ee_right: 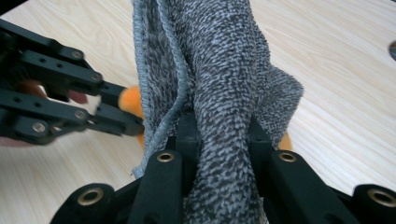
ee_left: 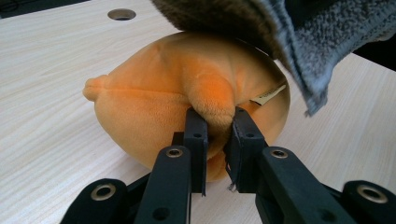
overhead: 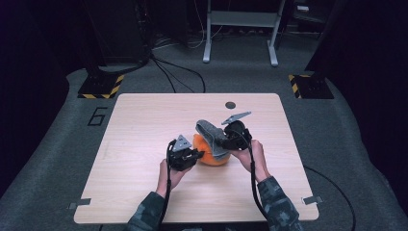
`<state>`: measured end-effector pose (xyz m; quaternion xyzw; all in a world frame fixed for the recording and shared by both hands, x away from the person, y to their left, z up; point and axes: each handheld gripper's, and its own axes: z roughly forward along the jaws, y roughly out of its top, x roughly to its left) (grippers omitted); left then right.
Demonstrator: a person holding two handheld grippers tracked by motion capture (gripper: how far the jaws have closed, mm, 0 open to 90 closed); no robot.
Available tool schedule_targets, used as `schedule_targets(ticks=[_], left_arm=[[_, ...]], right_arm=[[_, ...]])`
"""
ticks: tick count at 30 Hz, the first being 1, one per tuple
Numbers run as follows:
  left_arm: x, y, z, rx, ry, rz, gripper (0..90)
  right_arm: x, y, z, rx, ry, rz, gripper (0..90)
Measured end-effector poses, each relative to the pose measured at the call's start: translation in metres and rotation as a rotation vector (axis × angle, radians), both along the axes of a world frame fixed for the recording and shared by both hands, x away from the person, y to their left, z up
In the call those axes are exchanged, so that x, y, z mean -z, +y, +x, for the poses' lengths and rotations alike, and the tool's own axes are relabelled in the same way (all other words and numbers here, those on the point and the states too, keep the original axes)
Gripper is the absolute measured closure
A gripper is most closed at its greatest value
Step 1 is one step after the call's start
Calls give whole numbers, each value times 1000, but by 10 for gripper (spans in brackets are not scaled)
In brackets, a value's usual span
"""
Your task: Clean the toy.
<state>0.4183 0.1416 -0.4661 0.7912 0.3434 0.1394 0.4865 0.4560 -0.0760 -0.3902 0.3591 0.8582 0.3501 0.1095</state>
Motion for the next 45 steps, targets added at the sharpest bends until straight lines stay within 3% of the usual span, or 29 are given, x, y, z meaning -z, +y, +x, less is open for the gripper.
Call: schedule_targets(ticks=[10, 18, 30, 45], left_arm=[[0, -2, 1, 14, -10, -2, 792], [0, -3, 0, 7, -14, 9, 793], [1, -3, -1, 10, -11, -4, 793], [4, 1, 0, 1, -4, -17, 793]], right_arm=[[0, 16, -1, -28, 8, 30, 737], [9, 25, -3, -31, -15, -18, 739], [14, 3, -3, -5, -9, -3, 739], [30, -29, 0, 76, 15, 9, 737]])
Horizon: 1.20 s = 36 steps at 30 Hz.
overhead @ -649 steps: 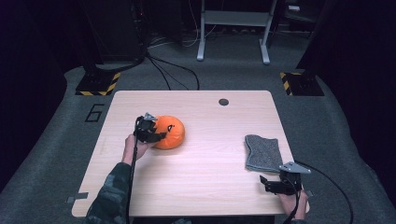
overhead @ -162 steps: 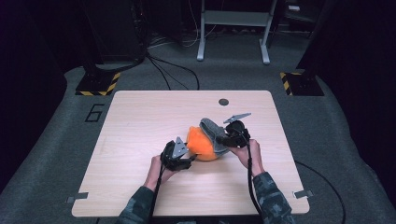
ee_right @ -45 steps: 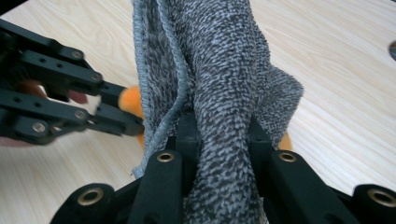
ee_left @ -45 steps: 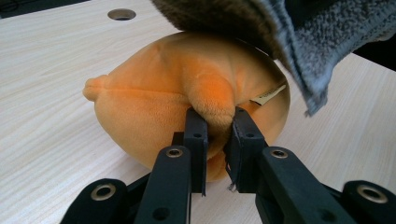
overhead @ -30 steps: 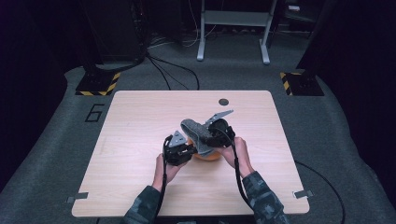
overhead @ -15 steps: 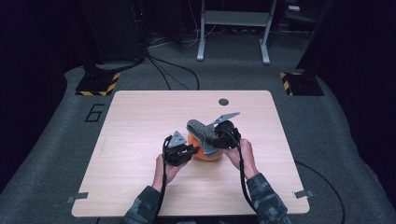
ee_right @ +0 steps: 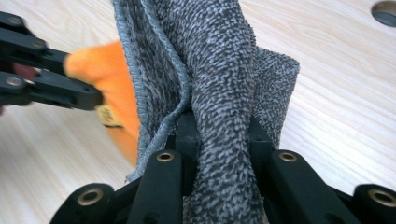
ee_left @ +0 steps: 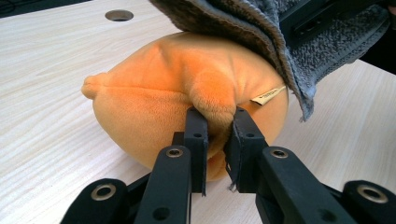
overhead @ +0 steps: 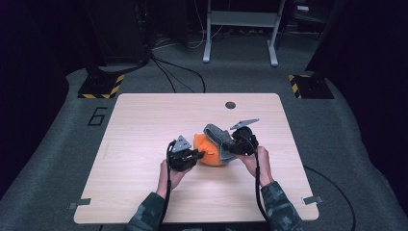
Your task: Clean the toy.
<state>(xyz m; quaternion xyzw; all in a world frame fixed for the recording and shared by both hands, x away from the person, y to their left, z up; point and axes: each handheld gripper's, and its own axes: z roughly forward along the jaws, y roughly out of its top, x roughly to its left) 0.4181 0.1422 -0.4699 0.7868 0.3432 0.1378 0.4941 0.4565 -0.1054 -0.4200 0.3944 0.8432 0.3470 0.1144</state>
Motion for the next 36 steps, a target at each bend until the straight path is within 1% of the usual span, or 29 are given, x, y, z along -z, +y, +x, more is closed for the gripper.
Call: schedule_targets(ticks=[1, 2, 4, 5, 6, 7, 10, 14, 15, 17, 18, 20, 22, 23, 24, 25, 28, 29, 31, 34, 35, 36], left_arm=[[0, 0, 0, 2, 4, -2, 792], [0, 0, 0, 1, 3, -1, 793], [0, 0, 1, -1, 3, -2, 792], [0, 1, 1, 6, 9, 0, 792], [0, 1, 1, 0, 6, -4, 792], [1, 1, 2, 1, 6, -5, 792], [1, 2, 2, 1, 6, -3, 793], [1, 2, 3, 4, 9, -5, 792], [1, 2, 3, 3, 10, -6, 792], [1, 2, 3, 3, 10, -6, 792], [1, 2, 3, 8, 18, -6, 792], [1, 2, 4, 2, 14, -12, 792], [1, 2, 4, 2, 15, -14, 792], [2, 2, 4, 1, 15, -14, 792], [2, 1, 4, 2, 15, -15, 792], [2, 1, 4, 2, 15, -15, 792], [2, 1, 4, 3, 17, -16, 792], [2, 1, 4, 3, 16, -15, 792], [2, 2, 4, 4, 16, -16, 792], [2, 1, 4, 5, 15, -15, 792], [2, 1, 4, 3, 14, -14, 792], [2, 1, 4, 2, 13, -14, 792]], right_arm=[[1, -1, 0, 17, 10, 3, 737], [4, -5, 2, 13, 1, 1, 737], [7, -8, 3, 31, 15, 7, 737], [9, -11, 4, 35, 25, 14, 737], [11, -13, 6, 36, 16, 6, 737], [12, -14, 7, 48, 28, 11, 737], [17, -19, 10, 70, 44, 11, 737], [24, -25, 14, 89, 66, 20, 737], [26, -27, 15, 89, 65, 18, 737], [29, -28, 17, 106, 75, 19, 736], [31, -30, 18, 108, 81, 17, 736], [35, -32, 20, 120, 96, 19, 736], [39, -33, 22, 131, 100, 13, 735], [40, -33, 23, 129, 108, 13, 735], [41, -32, 23, 145, 115, 14, 735], [43, -33, 24, 137, 118, 9, 735], [46, -31, 26, 155, 143, 7, 735], [48, -30, 28, 152, 137, -3, 735], [50, -29, 30, 156, 145, -14, 735], [55, -28, 32, 173, 165, -14, 735], [57, -28, 33, 180, 183, -15, 735], [59, -28, 34, 186, 189, -13, 735]])
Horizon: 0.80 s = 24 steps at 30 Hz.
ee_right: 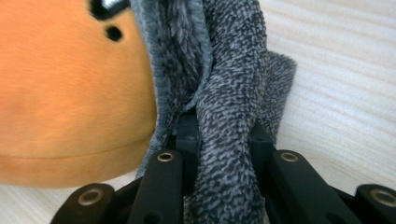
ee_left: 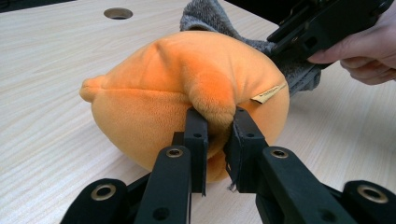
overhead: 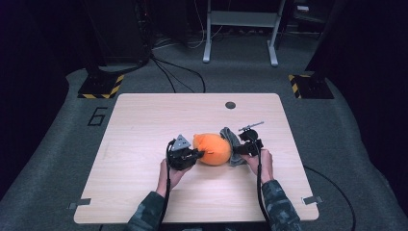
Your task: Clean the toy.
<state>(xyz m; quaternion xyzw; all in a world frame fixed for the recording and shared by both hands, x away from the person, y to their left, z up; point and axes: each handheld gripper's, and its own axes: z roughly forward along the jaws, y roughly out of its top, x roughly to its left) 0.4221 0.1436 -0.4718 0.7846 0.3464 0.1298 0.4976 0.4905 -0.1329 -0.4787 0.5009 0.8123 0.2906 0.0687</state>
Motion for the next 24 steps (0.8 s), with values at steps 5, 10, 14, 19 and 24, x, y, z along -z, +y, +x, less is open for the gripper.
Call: schedule_targets(ticks=[5, 10, 14, 19, 24], left_arm=[[0, 0, 0, 1, 5, -4, 791], [0, 1, 0, 5, 3, 4, 790], [0, 2, 0, 3, -1, 8, 789], [0, 2, 0, 3, -2, 10, 789], [0, 2, 0, -1, 1, 7, 786]], right_arm=[[8, 0, 3, 4, 17, -4, 733], [10, -1, 3, 12, 27, -7, 730], [0, -7, -3, 14, 12, -31, 730], [-25, -14, -12, -3, -83, -39, 731], [-60, -4, -27, -38, -181, -6, 732]])
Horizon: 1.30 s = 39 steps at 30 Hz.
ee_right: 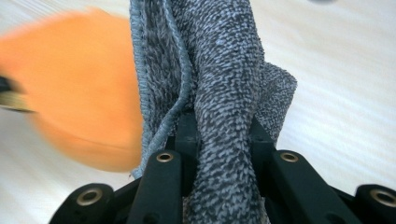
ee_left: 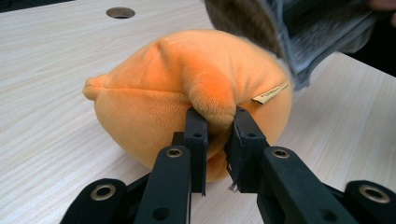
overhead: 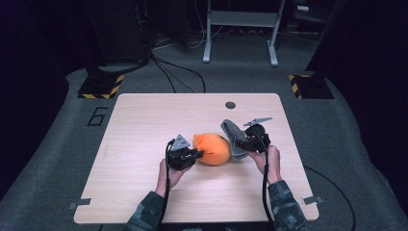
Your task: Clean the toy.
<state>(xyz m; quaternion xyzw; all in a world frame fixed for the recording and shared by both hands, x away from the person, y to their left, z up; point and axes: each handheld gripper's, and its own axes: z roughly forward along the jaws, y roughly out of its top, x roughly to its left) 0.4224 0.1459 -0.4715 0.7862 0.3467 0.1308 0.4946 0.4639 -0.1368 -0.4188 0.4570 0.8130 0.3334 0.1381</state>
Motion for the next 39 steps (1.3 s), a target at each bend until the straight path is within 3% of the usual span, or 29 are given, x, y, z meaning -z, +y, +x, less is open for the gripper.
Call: schedule_targets(ticks=[3, 7, 10, 13, 16, 19, 22, 27, 31, 37, 39], left_arm=[[0, 0, 0, 3, -6, 5, 784], [0, 0, 0, -2, -4, 5, 774], [0, 3, 0, -1, -10, 4, 748], [-1, 4, -3, -11, -21, -10, 658], [-2, 6, -6, -15, -29, 7, 510], [-1, 6, -7, -10, -32, 54, 417], [0, 4, -7, -17, -39, 74, 377], [5, -7, -4, -17, -66, 146, 356], [5, -11, -4, -23, -84, 169, 417], [8, -14, -3, -40, -105, 179, 688], [9, -15, -2, -36, -93, 176, 762]], right_arm=[[-9, 15, -7, -57, -27, 5, 732], [1, 37, -6, -119, 5, -48, 734], [6, 39, -2, -115, 11, -38, 735], [5, 40, -1, -113, 7, -47, 736], [5, 40, 0, -116, 10, -49, 735], [6, 40, 1, -112, 6, -44, 736], [6, 40, 2, -109, 4, -42, 736], [6, 39, 3, -108, 9, -35, 736], [6, 39, 3, -110, 8, -33, 736], [6, 39, 3, -105, 1, -27, 735], [7, 38, 2, -102, -7, -23, 734]])
